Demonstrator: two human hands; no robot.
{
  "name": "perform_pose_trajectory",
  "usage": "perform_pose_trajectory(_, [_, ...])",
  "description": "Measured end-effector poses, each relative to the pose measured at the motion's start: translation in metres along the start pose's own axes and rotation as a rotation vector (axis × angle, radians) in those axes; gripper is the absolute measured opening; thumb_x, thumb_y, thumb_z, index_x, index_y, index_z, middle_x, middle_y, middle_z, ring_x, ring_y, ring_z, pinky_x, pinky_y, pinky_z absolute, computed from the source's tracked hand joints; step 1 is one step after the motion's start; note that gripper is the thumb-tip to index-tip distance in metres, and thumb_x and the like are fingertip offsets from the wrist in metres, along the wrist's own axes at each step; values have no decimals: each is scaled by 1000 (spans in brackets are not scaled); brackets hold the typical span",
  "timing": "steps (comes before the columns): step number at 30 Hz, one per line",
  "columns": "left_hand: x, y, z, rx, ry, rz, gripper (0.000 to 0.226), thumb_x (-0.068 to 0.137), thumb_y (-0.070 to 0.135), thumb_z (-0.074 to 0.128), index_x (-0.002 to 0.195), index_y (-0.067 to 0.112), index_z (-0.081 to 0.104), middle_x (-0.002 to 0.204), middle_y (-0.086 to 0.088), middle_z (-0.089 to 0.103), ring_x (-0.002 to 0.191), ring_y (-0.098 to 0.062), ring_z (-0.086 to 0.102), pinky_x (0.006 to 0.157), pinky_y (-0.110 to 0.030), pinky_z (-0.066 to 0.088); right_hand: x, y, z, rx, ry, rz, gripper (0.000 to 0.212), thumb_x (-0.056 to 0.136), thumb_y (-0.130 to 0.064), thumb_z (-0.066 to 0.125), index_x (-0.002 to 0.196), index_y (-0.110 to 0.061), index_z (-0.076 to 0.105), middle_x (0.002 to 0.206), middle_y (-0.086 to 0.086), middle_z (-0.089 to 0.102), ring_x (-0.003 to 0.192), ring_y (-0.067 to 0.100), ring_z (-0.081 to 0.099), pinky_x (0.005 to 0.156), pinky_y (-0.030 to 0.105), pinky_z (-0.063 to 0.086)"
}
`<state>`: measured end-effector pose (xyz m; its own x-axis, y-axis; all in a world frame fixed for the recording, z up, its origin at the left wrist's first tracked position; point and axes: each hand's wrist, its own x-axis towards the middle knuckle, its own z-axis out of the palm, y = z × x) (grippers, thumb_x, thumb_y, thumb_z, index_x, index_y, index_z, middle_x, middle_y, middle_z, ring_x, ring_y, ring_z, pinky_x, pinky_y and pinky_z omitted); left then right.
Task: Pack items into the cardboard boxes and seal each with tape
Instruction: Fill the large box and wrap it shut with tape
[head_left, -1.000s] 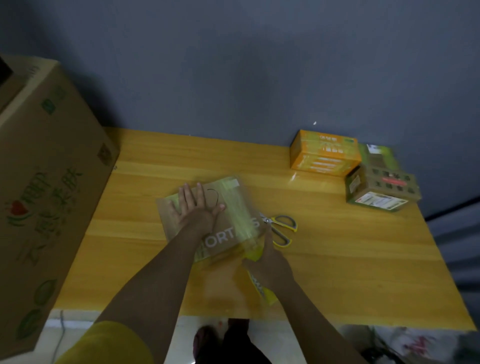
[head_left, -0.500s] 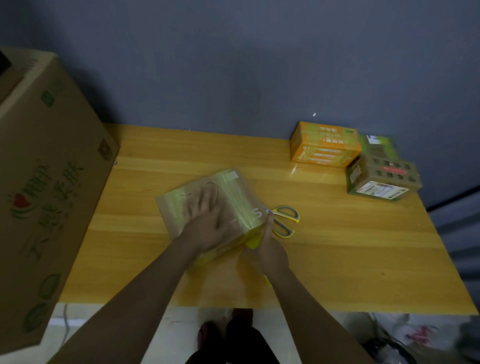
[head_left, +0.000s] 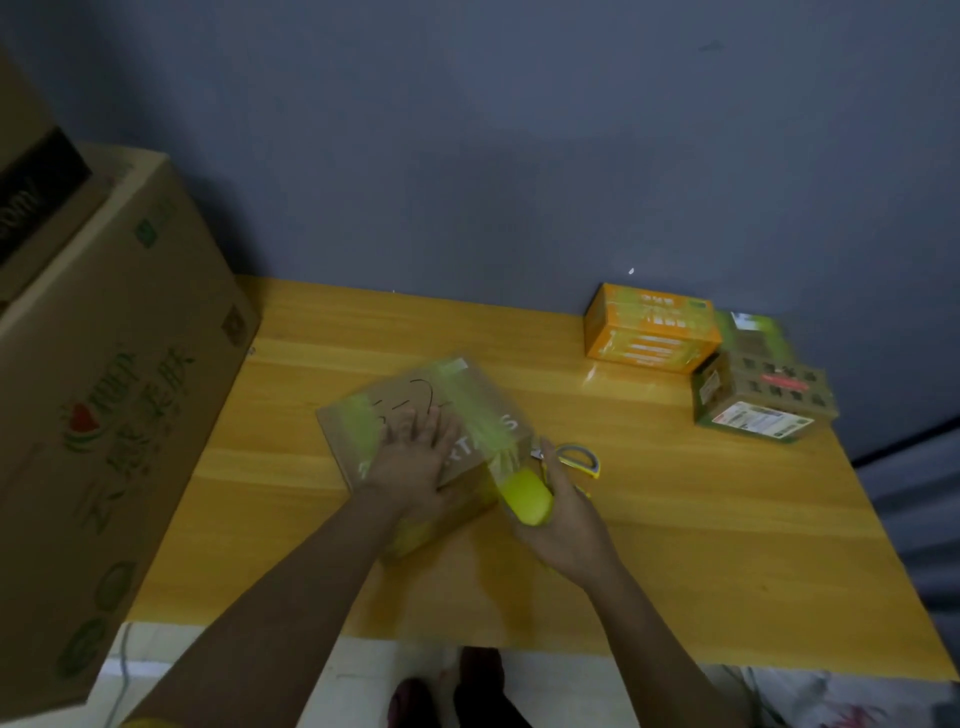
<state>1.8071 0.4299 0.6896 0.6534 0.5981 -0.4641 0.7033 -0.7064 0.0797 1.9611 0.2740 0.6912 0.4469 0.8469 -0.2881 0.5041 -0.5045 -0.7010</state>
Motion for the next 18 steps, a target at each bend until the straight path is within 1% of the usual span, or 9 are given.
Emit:
perform_pose_trajectory(2, [5, -17, -17, -74, -7, 29, 89, 90, 66, 40, 152, 28, -12, 160, -4, -17, 147, -33, -9, 119, -50, 8, 6, -19, -16, 85, 32, -22, 105, 67, -45, 78, 135, -70, 2, 114, -7, 64, 91, 18, 64, 77, 41, 55])
perform_pose_trajectory(4, [13, -34, -36, -183, -32, 33, 87, 90, 65, 44, 153, 30, -5, 161, -1, -10, 148, -29, -3, 118, -46, 18, 20, -47, -30, 117, 59, -46, 106, 66, -51, 82, 147, -53, 14, 114, -5, 59, 96, 16, 58, 81, 37, 53])
perform_pose_trajectory(7, [21, -48, -61, -294, 52, -5, 74, 93, 55, 48, 154, 29, 14, 160, -3, 17, 142, -28, 27, 104, -39, 39, 52, -92, -42, 184, 42, -98, 110, 64, -50, 84, 152, -38, 19, 133, 3, 54, 120, 18, 52, 93, 31, 47])
perform_pose_trajectory(9, [22, -50, -69, -259, 219, -93, 61, 96, 48, 46, 150, 25, 27, 147, -9, 41, 127, -32, 45, 92, -37, 44, 76, -117, -44, 251, -5, -126, 107, 66, -40, 87, 151, -33, 23, 134, 4, 54, 117, 15, 54, 87, 23, 46])
perform_pose_trajectory(11, [20, -51, -72, -188, 352, -217, 49, 99, 40, 44, 141, 16, 36, 137, -11, 45, 120, -34, 48, 87, -39, 44, 96, -136, -46, 348, -61, -145, 92, 72, -27, 85, 148, -29, 31, 131, -2, 53, 113, 11, 51, 74, 15, 44])
perform_pose_trajectory(13, [24, -53, -72, -91, 491, -313, 43, 96, 29, 53, 133, 12, 42, 133, -11, 44, 120, -34, 46, 93, -44, 43, 114, -149, -48, 429, -66, -157, 74, 79, -27, 79, 142, -27, 40, 134, -7, 47, 121, 12, 46, 79, 15, 39])
perform_pose_trajectory(15, [29, -55, -73, -28, 561, -365, 59, 85, 24, 68, 136, 11, 43, 137, -13, 44, 126, -34, 44, 105, -51, 36, 133, -156, -52, 424, -77, -152, 60, 84, -33, 73, 138, -27, 46, 138, -7, 42, 125, 12, 42, 88, 22, 37])
perform_pose_trajectory(16, [34, -54, -71, -18, 512, -381, 69, 86, 29, 66, 144, 11, 33, 146, -13, 36, 134, -32, 35, 113, -54, 25, 144, -159, -53, 426, -113, -140, 54, 87, -32, 70, 136, -27, 48, 139, -8, 42, 124, 11, 41, 90, 25, 36])
perform_pose_trajectory(18, [47, -55, -60, -33, 439, -433, 79, 95, 51, 32, 153, 7, 0, 160, -9, 8, 146, -27, 11, 116, -53, 0, 164, -166, -57, 453, -213, -119, 47, 88, -21, 66, 131, -30, 52, 141, -7, 43, 128, 14, 41, 95, 29, 37])
